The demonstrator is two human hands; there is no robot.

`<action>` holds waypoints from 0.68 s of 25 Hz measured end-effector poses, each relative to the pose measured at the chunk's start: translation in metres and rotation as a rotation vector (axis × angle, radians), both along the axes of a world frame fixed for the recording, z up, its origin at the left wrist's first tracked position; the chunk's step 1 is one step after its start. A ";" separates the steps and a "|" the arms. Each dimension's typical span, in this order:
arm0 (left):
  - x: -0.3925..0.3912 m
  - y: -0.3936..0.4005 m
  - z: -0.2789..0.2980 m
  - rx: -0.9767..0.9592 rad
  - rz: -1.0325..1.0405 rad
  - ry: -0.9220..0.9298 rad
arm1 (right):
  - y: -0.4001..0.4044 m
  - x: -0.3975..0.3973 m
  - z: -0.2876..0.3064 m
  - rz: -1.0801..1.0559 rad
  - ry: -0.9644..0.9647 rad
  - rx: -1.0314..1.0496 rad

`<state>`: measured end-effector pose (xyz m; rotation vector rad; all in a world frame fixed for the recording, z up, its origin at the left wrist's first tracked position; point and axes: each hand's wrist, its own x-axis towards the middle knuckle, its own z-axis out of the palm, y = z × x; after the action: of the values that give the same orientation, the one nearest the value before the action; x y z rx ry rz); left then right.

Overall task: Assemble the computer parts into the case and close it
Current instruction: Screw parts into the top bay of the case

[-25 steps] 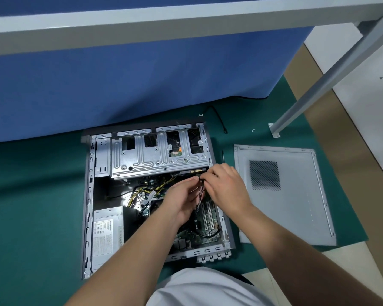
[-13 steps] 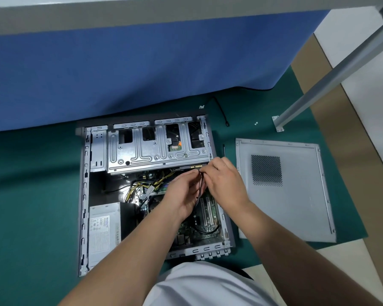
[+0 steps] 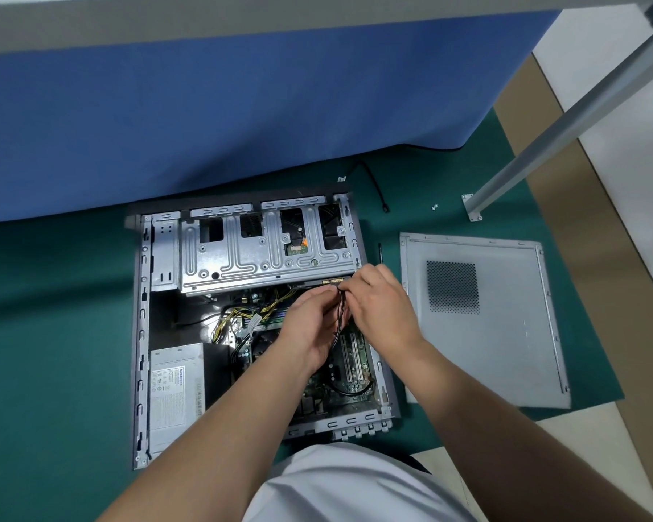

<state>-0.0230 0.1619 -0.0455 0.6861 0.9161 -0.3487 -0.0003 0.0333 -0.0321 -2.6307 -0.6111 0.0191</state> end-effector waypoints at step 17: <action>-0.005 0.044 -0.008 1.835 -1.037 -0.618 | -0.002 0.001 -0.009 -0.117 -0.019 -0.011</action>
<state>-0.0281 0.2062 -0.0535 2.7883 -0.0689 -0.0584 0.0004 0.0313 -0.0412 -2.6755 -0.4631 -0.0389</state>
